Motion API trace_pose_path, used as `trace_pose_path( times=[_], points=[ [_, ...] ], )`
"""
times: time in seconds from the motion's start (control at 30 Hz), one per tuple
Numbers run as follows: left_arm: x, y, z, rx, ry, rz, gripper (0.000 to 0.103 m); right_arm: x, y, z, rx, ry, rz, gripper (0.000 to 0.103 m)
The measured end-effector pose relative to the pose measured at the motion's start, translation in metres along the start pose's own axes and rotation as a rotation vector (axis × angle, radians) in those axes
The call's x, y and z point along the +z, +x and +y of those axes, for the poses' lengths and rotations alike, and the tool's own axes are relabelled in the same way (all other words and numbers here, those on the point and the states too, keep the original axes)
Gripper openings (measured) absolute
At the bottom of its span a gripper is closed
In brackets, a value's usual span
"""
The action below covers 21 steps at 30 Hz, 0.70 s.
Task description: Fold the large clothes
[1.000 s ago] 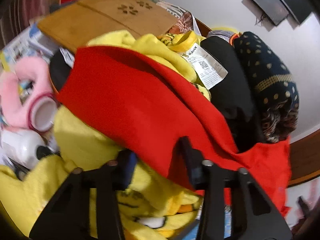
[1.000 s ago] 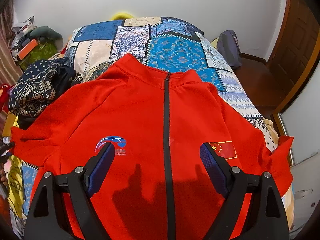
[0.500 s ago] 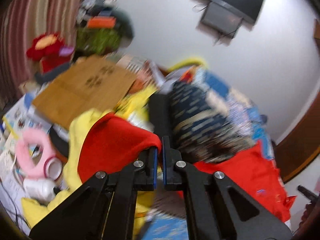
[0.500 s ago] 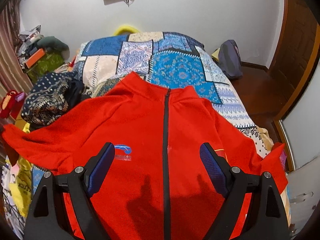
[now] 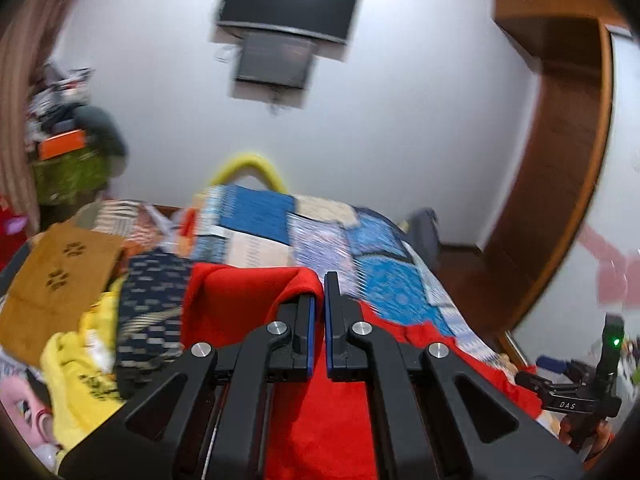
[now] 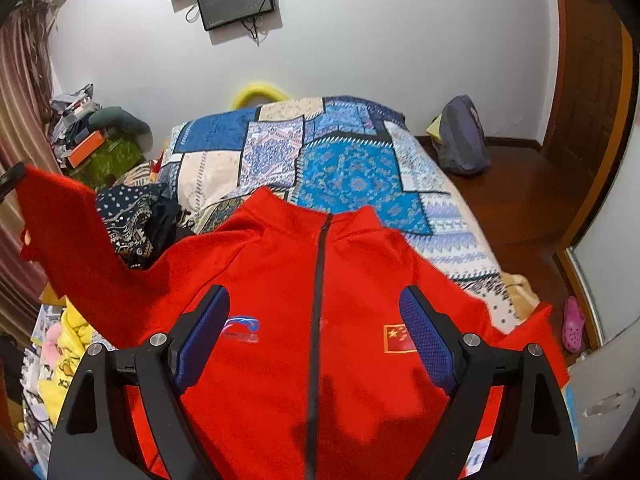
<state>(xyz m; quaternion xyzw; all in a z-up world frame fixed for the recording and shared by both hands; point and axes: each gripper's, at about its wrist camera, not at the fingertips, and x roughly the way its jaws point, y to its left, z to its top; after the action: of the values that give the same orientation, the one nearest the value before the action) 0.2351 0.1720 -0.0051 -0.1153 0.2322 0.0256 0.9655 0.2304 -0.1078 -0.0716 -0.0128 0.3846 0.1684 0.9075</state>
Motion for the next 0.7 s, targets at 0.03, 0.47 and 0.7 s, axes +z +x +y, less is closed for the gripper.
trace_pose_path(
  times=[0.03, 0.47, 0.7],
  points=[
    [-0.002, 0.013, -0.017, -0.017, 0.023, 0.022, 0.002, 0.000, -0.003, -0.002, -0.001, -0.002, -0.006, 0.085],
    [-0.095, 0.132, -0.143, -0.214, 0.169, 0.440, 0.002, -0.017, -0.008, -0.044, -0.079, -0.006, 0.014, 0.085],
    [-0.155, 0.148, -0.178, -0.249, 0.268, 0.603, 0.003, -0.037, 0.008, -0.057, -0.112, -0.018, 0.096, 0.085]
  ],
)
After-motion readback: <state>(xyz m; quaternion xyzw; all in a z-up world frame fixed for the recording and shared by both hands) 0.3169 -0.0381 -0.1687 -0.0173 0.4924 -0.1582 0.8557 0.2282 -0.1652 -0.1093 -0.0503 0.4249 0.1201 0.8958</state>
